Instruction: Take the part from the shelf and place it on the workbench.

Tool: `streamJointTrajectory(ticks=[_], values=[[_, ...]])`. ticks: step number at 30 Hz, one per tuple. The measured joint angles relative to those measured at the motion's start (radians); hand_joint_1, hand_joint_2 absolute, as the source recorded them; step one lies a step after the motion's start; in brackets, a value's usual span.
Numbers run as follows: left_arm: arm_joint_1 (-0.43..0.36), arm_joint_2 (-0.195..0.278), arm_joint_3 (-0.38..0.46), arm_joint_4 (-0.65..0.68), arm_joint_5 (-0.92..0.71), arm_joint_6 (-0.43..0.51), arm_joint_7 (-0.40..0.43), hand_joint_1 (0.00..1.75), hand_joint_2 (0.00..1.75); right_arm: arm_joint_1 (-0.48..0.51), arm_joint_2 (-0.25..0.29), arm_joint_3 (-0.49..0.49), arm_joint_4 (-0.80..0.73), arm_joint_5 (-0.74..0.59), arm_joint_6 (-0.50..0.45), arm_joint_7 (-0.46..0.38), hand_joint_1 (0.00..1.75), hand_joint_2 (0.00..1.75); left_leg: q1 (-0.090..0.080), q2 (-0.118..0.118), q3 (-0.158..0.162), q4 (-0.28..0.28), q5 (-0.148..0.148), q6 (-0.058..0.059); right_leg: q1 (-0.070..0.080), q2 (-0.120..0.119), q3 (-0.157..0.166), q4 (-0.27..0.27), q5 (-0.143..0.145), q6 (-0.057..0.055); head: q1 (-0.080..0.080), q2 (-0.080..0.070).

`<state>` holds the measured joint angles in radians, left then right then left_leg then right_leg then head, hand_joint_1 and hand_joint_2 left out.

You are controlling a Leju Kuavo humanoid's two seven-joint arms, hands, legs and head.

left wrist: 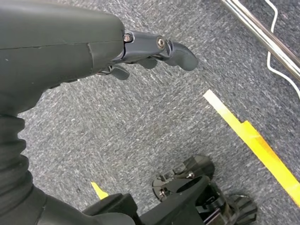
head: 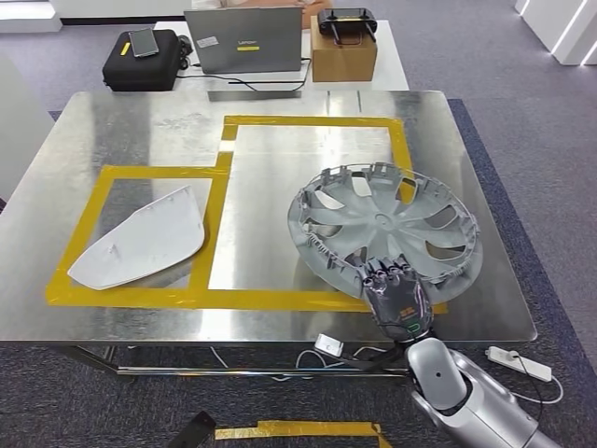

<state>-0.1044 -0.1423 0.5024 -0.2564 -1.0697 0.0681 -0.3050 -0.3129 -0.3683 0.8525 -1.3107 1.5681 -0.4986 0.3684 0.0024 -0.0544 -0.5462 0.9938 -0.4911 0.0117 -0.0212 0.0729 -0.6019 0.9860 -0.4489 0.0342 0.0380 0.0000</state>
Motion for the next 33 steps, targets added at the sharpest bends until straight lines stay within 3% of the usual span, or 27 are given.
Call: streamJointTrajectory(ticks=[26, 30, 33], values=[[-0.005, -0.006, -0.017, 0.0, -0.006, 0.006, 0.034, 0.0, 1.75, 0.022, 0.044, 0.055, -0.004, 0.0, 0.001, -0.057, 1.75, 1.75, 0.0, 0.0, 0.0, 0.0, 0.0, 0.0, 0.0, 0.0, 0.0, 0.0, 0.0, 0.0, 0.0, 0.0], [-0.005, -0.005, -0.018, 0.0, -0.006, 0.006, 0.037, 0.0, 1.75, 0.022, 0.046, 0.058, -0.008, 0.001, 0.002, -0.062, 0.0, 0.0, 0.0, 0.0, 0.0, 0.0, 0.0, 0.0, 0.0, 0.0, 0.0, 0.0, 0.0, 0.0, 0.0, 0.0], [-0.005, -0.004, -0.018, 0.0, -0.003, -0.001, 0.038, 0.0, 1.75, 0.022, 0.047, 0.058, -0.014, 0.003, 0.002, -0.072, 0.0, 0.0, 0.0, 0.0, 0.0, 0.0, 0.0, 0.0, 0.0, 0.0, 0.0, 0.0, 0.0, 0.0, 0.0, 0.0]])
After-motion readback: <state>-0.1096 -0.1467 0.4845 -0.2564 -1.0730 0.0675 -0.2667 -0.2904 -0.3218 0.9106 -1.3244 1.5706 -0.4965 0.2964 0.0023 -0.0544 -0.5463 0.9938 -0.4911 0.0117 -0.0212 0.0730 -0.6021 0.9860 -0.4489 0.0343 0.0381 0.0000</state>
